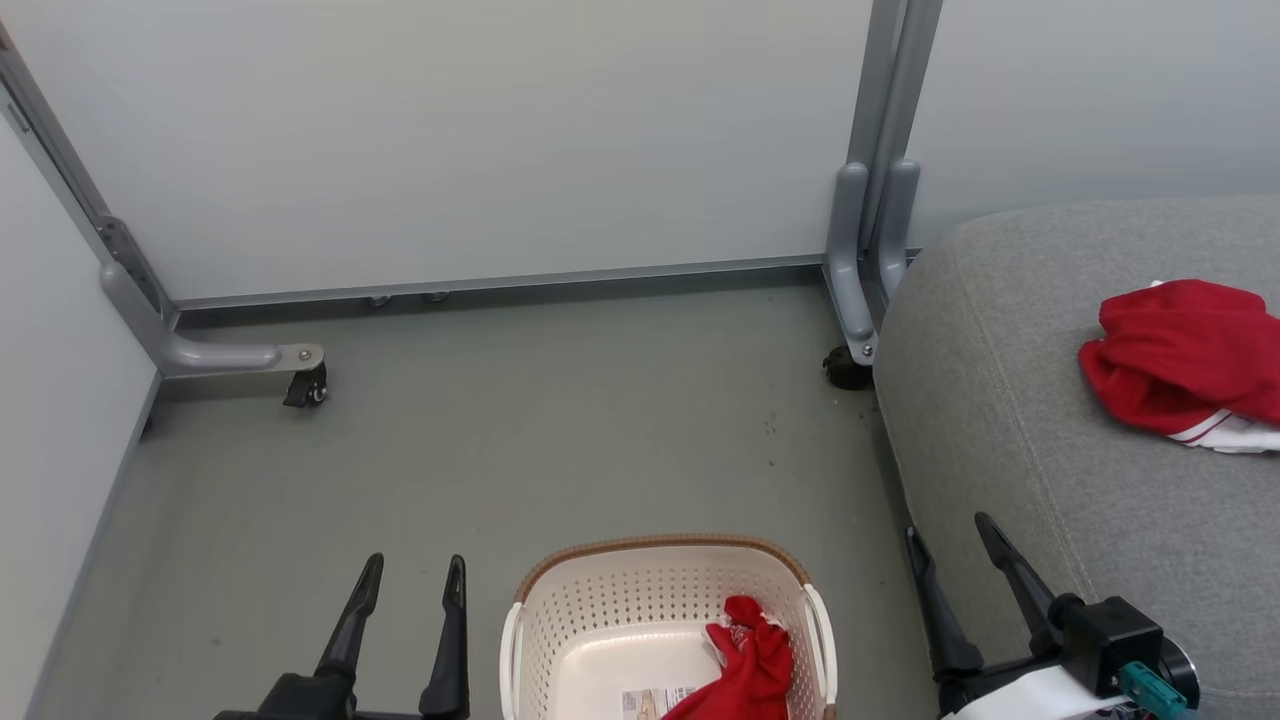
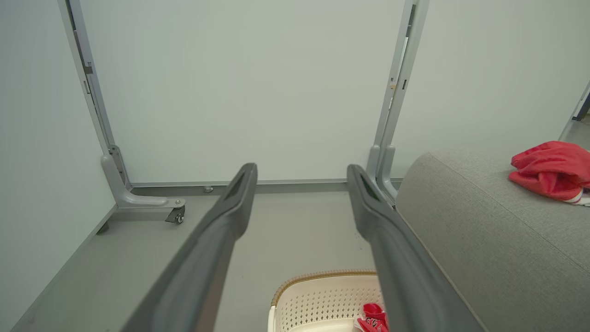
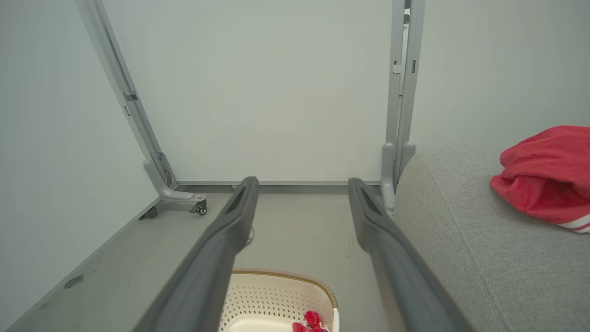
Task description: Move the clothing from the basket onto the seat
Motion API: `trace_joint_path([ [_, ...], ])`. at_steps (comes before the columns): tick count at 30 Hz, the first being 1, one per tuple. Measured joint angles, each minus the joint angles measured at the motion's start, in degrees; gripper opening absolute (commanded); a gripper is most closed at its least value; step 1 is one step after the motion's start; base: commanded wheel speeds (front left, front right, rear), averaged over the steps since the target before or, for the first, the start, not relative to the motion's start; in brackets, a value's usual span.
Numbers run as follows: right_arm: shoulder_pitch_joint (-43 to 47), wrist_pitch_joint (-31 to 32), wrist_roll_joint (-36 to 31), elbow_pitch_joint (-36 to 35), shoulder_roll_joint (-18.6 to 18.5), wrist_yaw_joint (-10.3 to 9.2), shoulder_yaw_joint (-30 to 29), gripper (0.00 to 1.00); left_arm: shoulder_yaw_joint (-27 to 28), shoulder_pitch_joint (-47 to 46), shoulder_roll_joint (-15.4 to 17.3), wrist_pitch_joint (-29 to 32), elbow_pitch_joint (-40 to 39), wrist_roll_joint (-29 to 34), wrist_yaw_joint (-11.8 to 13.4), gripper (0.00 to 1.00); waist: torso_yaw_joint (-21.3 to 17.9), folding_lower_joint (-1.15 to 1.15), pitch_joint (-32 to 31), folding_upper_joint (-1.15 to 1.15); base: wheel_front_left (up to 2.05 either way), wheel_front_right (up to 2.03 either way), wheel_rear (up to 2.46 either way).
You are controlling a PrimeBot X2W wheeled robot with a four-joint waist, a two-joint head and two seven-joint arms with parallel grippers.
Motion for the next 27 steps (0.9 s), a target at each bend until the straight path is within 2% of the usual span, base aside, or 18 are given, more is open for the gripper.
trace_joint_path([
  [12,-1.16,0.0,-0.18,-0.37,-0.67,0.0,-2.55,1.0,-2.07,-4.26,-0.01,0.0,1.2,-0.01,-0.89,1.0,0.02,0.0,4.75,0.0,0.0,0.0,0.0],
  [19,-7.82,-0.01,-1.38,-2.54,-1.57,0.0,-6.46,1.0,-3.87,-13.6,-0.03,-0.01,3.54,-0.18,-1.83,1.0,-0.32,0.0,11.58,0.0,0.0,0.0,0.0],
  [27,-14.67,-0.01,-3.04,-6.57,-2.0,0.0,-12.14,1.0,-8.51,-26.91,-0.09,-0.01,11.62,0.82,-3.01,1.0,-1.06,0.01,21.91,0.0,0.0,0.0,0.0],
])
